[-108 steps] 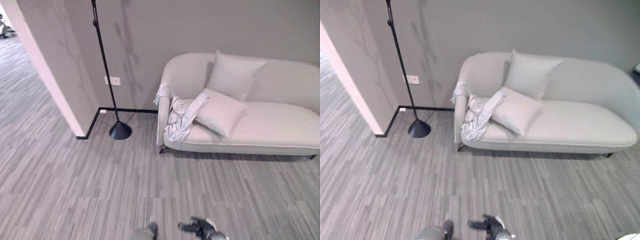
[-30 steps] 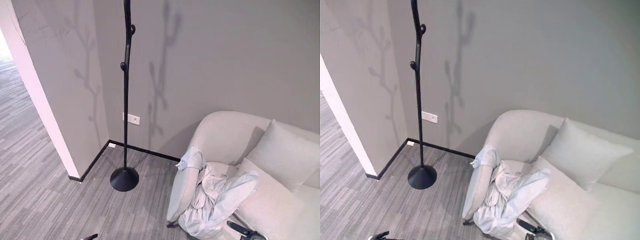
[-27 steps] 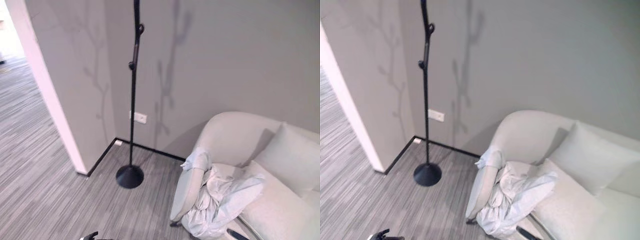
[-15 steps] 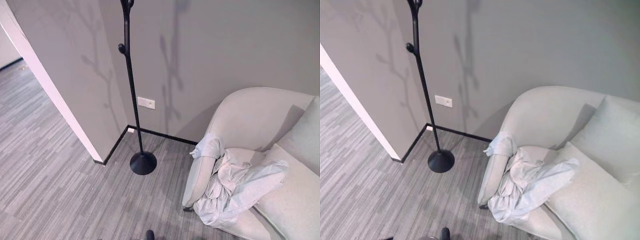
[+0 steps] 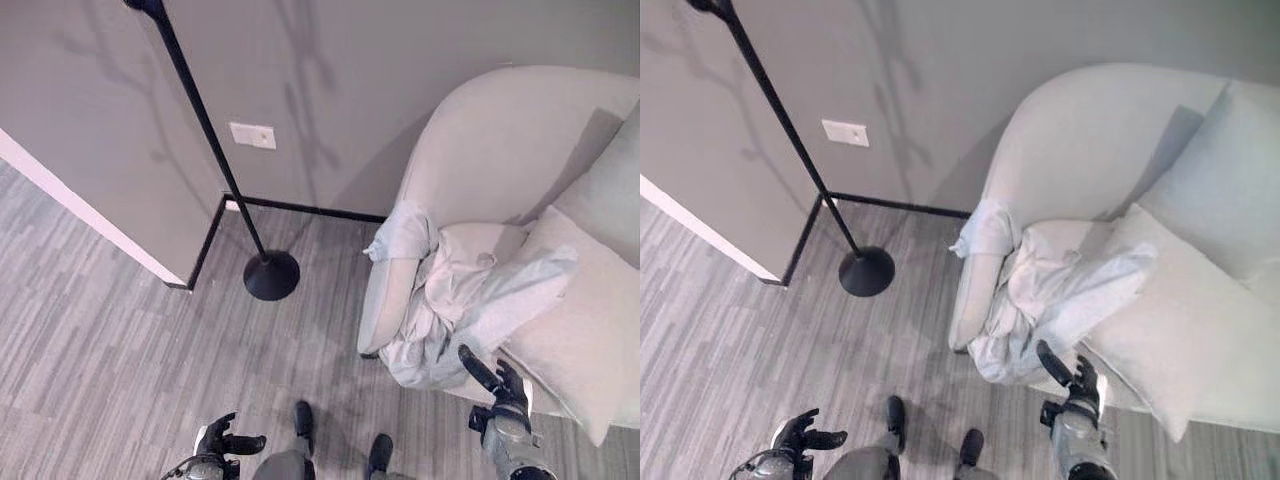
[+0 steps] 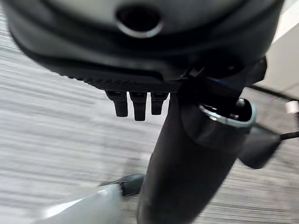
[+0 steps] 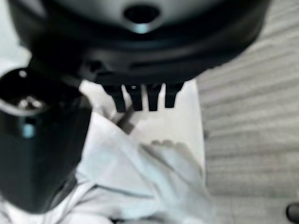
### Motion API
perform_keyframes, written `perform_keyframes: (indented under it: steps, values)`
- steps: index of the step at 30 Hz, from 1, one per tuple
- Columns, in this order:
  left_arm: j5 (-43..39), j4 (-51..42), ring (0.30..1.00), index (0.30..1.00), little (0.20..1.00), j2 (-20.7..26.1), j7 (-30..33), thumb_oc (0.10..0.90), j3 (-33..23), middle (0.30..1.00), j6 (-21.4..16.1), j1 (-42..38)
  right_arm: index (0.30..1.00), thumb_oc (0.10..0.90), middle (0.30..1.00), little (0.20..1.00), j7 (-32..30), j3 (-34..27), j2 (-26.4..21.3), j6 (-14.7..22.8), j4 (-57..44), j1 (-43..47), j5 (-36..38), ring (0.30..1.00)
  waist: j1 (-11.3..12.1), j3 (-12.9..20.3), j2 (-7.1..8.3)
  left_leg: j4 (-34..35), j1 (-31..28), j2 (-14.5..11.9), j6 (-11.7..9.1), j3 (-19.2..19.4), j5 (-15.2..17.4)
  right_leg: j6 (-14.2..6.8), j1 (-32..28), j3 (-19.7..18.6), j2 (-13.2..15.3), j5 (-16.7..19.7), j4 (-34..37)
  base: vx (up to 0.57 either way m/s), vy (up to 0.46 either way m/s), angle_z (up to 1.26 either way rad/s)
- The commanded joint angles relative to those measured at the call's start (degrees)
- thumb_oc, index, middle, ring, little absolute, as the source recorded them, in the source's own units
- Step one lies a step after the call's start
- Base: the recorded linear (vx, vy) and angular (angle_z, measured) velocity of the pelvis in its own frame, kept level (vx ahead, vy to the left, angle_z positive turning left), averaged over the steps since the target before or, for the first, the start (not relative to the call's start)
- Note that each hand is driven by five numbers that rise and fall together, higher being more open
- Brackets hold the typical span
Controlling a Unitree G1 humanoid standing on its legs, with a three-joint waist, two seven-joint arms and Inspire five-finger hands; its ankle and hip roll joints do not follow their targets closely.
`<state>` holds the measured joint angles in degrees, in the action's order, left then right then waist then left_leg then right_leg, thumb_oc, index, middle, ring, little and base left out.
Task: Hang the clothes on the sofa on the clothes rack.
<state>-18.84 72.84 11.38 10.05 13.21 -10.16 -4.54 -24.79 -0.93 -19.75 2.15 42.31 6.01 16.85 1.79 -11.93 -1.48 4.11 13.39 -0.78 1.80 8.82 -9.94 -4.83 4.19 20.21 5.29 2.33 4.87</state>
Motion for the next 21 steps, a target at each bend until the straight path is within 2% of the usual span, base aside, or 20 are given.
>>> perform_keyframes:
  steps: [1,4,8,11,13,15,16,17,19,20,21]
  values:
    - [2.8,2.5,0.9,0.9,0.9,0.1,2.0,0.8,2.4,0.9,-0.7,-4.5,0.9,0.8,0.9,0.9,-3.0,-2.1,-5.5,2.9,-5.5,4.0,-5.0,0.9,1.0,-2.4,-1.35,0.9,-5.0,-4.6,-5.8,-4.2,6.8,-2.0,4.1,-0.4,2.5,0.1,-2.4,-0.1,-0.049,0.01]
    - [5.9,1.3,0.9,0.9,0.9,0.2,2.9,0.8,5.5,0.9,-0.8,-5.6,0.9,0.8,0.9,0.9,-2.9,-0.5,-5.8,3.8,-5.4,8.5,-3.7,0.9,1.4,-4.5,-1.99,0.9,-3.6,-4.8,-6.1,-4.9,6.0,-1.9,5.1,0.3,2.5,0.1,-2.9,-0.08,-0.045,0.02]
    - [5.9,1.3,0.9,0.9,0.9,0.2,2.9,0.8,5.5,0.9,-0.8,-5.6,0.9,0.8,0.9,0.9,-2.9,-0.5,-5.8,3.8,-5.4,8.5,-3.7,0.9,1.4,-4.5,-1.99,0.9,-3.6,-4.8,-6.1,-5.0,6.0,-1.9,5.1,0.3,2.5,0.1,-2.9,-0.01,-0.003,0.1]
    - [6.6,1.0,0.9,0.9,0.9,0.2,3.2,0.8,6.3,0.9,-0.8,-6.2,0.9,0.8,0.9,0.9,-2.3,1.4,-6.5,3.6,-4.2,10.9,-3.6,0.9,1.7,-5.2,-2.24,0.9,-3.2,-4.9,-6.3,-5.1,5.8,-1.9,5.2,0.5,2.4,0.3,-2.6,0.0,-0.002,0.01]
    - [7.7,-0.5,0.9,0.9,0.9,1.0,3.9,0.8,7.8,0.9,-1.6,-6.7,0.9,0.8,0.9,0.9,-1.2,4.0,-7.5,4.3,0.2,15.8,-1.5,0.9,2.6,-6.2,-2.51,0.9,-2.4,-4.9,-6.7,-5.5,5.2,-1.9,5.2,1.1,2.2,1.2,-1.4,0.0,0.0,0.0]
    - [7.7,-0.5,0.9,0.9,0.9,1.0,3.9,0.8,7.8,0.9,-1.6,-6.7,0.9,0.8,0.9,0.9,-1.1,4.0,-7.5,4.3,0.3,15.8,-1.5,0.9,2.6,-6.2,-2.52,0.9,-2.4,-4.9,-6.7,-5.5,5.2,-1.9,5.2,1.1,2.2,1.2,-1.4,0.0,0.011,0.02]
    - [7.2,0.7,0.9,0.9,0.9,2.2,3.8,0.8,8.0,0.9,-2.0,-8.0,0.9,0.8,0.9,0.9,2.8,6.8,-6.3,5.8,13.0,22.4,9.3,0.9,3.9,-6.5,-2.31,0.9,-0.8,-5.1,-7.2,-5.8,4.5,-1.6,6.1,1.2,1.8,2.3,0.0,0.0,0.057,0.11]
    - [7.1,1.3,0.9,0.9,0.9,3.4,3.3,0.8,7.5,0.9,-1.9,-8.9,0.312,0.408,0.312,0.312,6.7,8.6,-4.2,6.1,19.1,25.7,17.5,0.312,4.4,-6.9,-1.94,0.9,0.4,-5.0,-7.6,-5.7,4.1,-1.8,7.4,0.7,1.8,2.9,0.1,0.0,0.057,0.14]
    - [7.1,1.3,0.9,0.9,0.9,3.4,3.3,0.8,7.5,0.9,-1.9,-8.9,0.3,0.4,0.3,0.3,6.7,8.6,-4.2,6.1,19.1,25.7,17.5,0.3,4.4,-6.9,-1.94,0.9,0.4,-5.0,-7.6,-5.7,4.1,-1.8,7.4,0.7,1.8,2.9,0.1,0.0,0.027,0.18]
    - [6.5,1.2,0.9,0.9,0.9,4.2,3.2,0.8,6.6,0.9,-1.9,-9.2,0.3,0.4,0.3,0.3,8.2,9.9,-1.8,6.7,17.9,26.5,22.4,0.3,4.7,-7.2,-1.54,0.9,1.0,-5.1,-7.7,-5.5,4.0,-1.9,8.0,0.4,1.7,3.1,0.1,0.0,0.0,0.0]
    - [6.5,1.2,0.9,0.9,0.9,4.2,3.2,0.8,6.5,0.9,-1.9,-9.2,0.3,0.4,0.3,0.3,8.2,9.9,-1.8,6.7,17.9,26.5,22.4,0.3,4.7,-7.2,-1.49,0.9,1.1,-5.1,-7.7,-5.5,4.0,-1.9,8.0,0.3,1.7,3.1,0.1,-0.01,0.056,-0.08]
